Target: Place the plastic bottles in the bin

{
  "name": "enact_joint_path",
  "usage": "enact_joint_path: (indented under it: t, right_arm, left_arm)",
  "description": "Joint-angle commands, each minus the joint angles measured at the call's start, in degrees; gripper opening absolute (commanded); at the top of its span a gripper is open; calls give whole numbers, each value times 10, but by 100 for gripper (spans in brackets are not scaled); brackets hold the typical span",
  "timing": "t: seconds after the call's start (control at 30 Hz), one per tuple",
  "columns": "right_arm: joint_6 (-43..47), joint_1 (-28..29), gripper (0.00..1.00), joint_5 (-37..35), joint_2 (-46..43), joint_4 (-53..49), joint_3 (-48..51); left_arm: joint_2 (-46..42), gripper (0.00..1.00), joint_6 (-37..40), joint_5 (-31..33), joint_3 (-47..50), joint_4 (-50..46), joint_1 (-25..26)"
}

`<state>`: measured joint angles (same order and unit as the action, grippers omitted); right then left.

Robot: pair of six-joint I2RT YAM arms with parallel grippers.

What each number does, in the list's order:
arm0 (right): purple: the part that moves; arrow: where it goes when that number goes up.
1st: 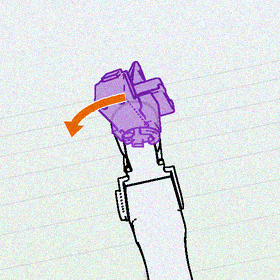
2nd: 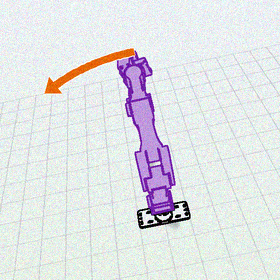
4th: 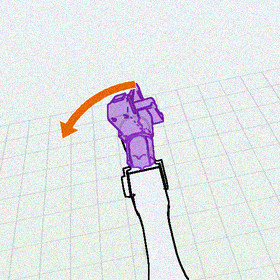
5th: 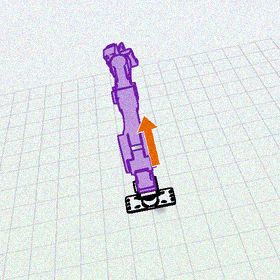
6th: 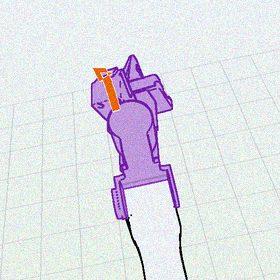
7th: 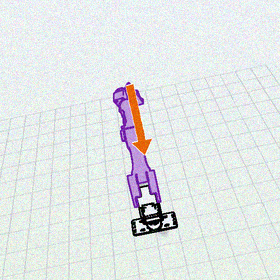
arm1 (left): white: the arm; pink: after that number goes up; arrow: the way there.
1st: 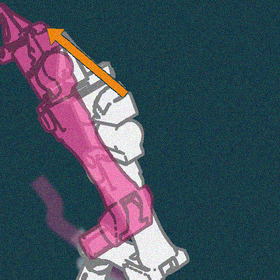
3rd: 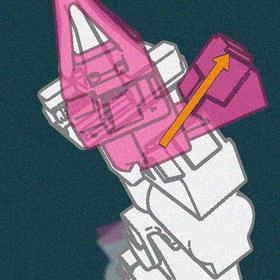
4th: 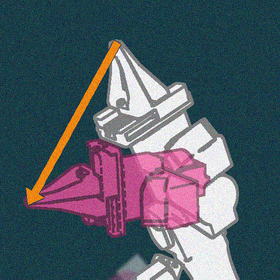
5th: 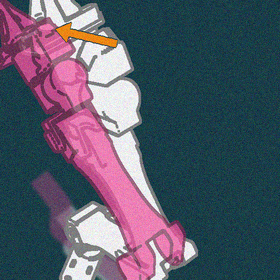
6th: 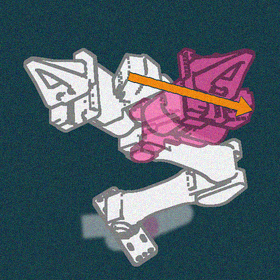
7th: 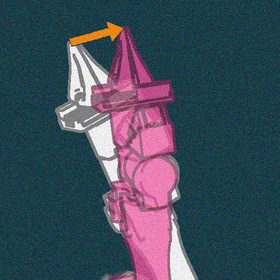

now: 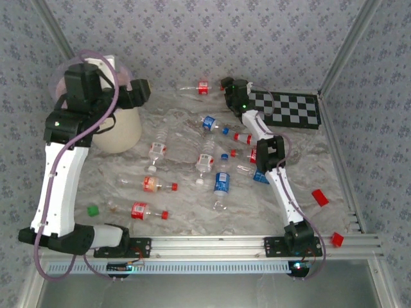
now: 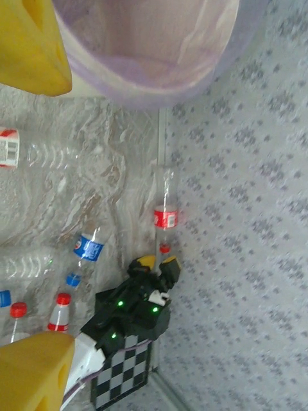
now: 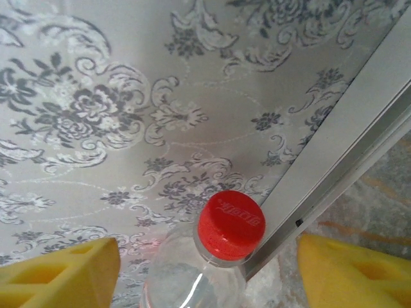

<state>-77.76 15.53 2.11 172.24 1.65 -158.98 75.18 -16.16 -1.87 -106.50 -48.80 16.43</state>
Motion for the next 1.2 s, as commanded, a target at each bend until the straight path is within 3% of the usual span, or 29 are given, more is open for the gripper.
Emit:
enact_joint_path:
  t: [0.0, 0.1, 0.2, 0.37, 0.6, 0.87, 1.0, 1.17]
  right_arm:
    - [-8, 3, 57, -5, 41, -2, -16]
    - [-7, 2, 42, -3, 49, -2, -18]
    - [-3, 2, 34, -3, 53, -2, -17]
    - [-15, -6, 31, 20, 54, 15, -16]
    - [18, -9, 52, 98, 2, 23, 9]
    - [144, -66, 69, 140, -278, 61, 294]
    - [211, -92, 74, 176, -390, 14, 373]
    - [283, -103, 77, 214, -489, -49, 421]
  left_arm:
    - [13, 94, -5, 24, 5, 27, 29]
    - [37, 94, -5, 28, 6, 32, 46]
    - [71, 94, -8, 20, 2, 40, 59]
    - [159, 94, -15, -6, -28, 58, 77]
    - [372, 96, -35, -28, -215, 33, 79]
    - [604, 99, -216, -69, -450, 66, 63]
    - [672, 99, -334, -71, -471, 139, 64]
    - [727, 99, -444, -30, -471, 199, 66]
